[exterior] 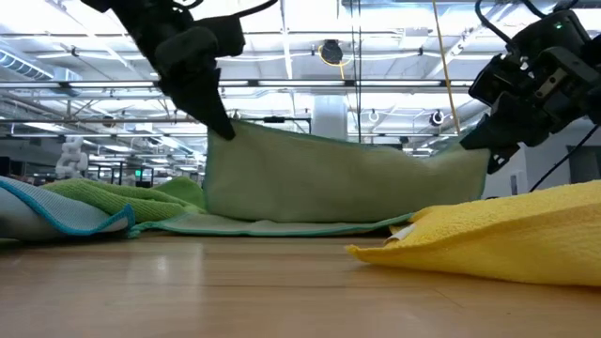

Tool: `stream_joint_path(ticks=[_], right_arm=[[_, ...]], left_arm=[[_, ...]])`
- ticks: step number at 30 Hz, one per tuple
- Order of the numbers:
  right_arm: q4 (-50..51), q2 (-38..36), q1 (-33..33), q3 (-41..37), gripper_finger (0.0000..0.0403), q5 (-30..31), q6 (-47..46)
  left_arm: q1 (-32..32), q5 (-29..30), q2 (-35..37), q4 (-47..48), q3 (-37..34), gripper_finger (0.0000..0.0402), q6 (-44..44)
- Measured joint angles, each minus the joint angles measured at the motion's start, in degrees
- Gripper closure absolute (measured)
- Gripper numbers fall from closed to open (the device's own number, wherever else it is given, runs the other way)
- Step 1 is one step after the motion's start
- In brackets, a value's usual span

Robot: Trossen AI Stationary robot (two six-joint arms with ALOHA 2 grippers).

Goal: Fold microfiber towels
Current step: Fold the light green microfiber cloth

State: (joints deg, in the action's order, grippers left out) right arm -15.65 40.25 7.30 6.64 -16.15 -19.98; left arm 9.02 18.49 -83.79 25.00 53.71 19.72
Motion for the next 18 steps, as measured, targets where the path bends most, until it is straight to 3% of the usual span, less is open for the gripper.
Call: stream_joint_path(ticks=[8, 18], right_arm=[[-2.6, 4.04, -5.52, -0.35, 0.0403, 4.48, -1.69], [-9.0, 12.25, -11.52, -0.33, 0.0403, 5.91, -3.37]], left_arm=[[-0.03, 3.0, 0.2, 6.17, 0.0, 0.0395, 3.73], [1.19, 2.13, -0.68, 3.48, 0.02, 0.0392, 5.47]])
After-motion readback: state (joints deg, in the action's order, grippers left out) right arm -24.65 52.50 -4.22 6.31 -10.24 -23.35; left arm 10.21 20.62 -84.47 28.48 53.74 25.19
